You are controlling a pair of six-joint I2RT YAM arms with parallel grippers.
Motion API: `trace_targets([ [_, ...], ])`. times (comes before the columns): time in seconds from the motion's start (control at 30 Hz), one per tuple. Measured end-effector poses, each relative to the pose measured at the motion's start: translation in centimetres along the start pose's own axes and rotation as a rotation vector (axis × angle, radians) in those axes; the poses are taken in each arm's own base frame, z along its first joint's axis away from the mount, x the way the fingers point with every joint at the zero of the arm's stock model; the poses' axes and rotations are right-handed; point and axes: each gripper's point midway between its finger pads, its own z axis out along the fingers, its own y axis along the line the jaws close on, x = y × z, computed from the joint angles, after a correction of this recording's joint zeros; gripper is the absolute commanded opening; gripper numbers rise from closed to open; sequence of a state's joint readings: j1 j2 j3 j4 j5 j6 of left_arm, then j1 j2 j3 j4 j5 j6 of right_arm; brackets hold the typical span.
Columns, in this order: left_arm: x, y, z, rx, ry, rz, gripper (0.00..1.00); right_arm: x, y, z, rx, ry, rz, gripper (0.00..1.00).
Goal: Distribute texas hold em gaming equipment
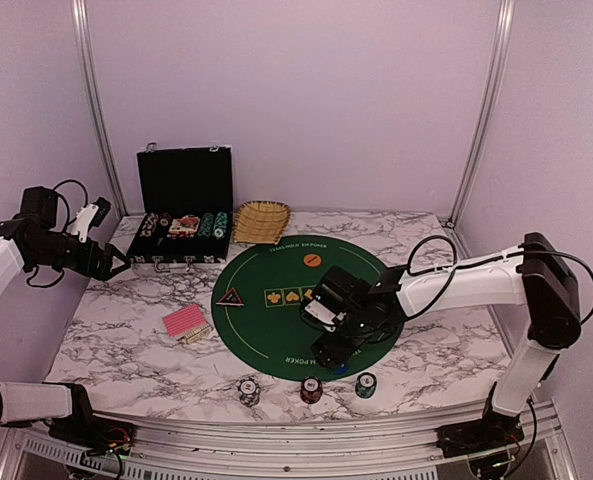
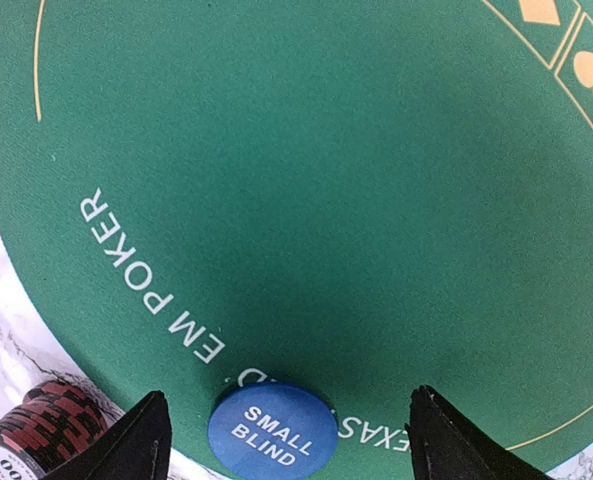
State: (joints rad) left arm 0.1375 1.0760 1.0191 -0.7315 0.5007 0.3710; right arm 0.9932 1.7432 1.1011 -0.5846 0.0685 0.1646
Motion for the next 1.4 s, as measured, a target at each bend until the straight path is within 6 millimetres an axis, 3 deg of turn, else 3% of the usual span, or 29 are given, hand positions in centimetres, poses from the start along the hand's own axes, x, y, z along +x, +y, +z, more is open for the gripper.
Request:
trace_targets([
  [0.47,-0.7,-0.2,-0.3,0.011,-0.017,0.001,0.99,2.8,-0.5,1.1,0.030,0.072,0.002,0.71],
  [0.83,-1.1,-0.2,-0.5,0.008,-0.025,0.004,0.99,2.9,-1.0,1.1,0.059,0.058,0.041,0.58],
  [0.97,-1.1,-0.2,-0.5,0.012,-0.024,0.003,0.99,3.2,-2.6,1.0,0.089,0.055,0.090,0.57],
  [1.23,-1.1,-0.2,-0.4,0.015,-0.023,0.002,0.99,4.4,-7.8,0.4,0.200,0.059,0.228,0.56],
  [1.4,-1.1,-0.3,-0.4,0.016,-0.023,0.002,0.99,4.8,-8.7,0.2,0.224,0.060,0.255,0.58],
])
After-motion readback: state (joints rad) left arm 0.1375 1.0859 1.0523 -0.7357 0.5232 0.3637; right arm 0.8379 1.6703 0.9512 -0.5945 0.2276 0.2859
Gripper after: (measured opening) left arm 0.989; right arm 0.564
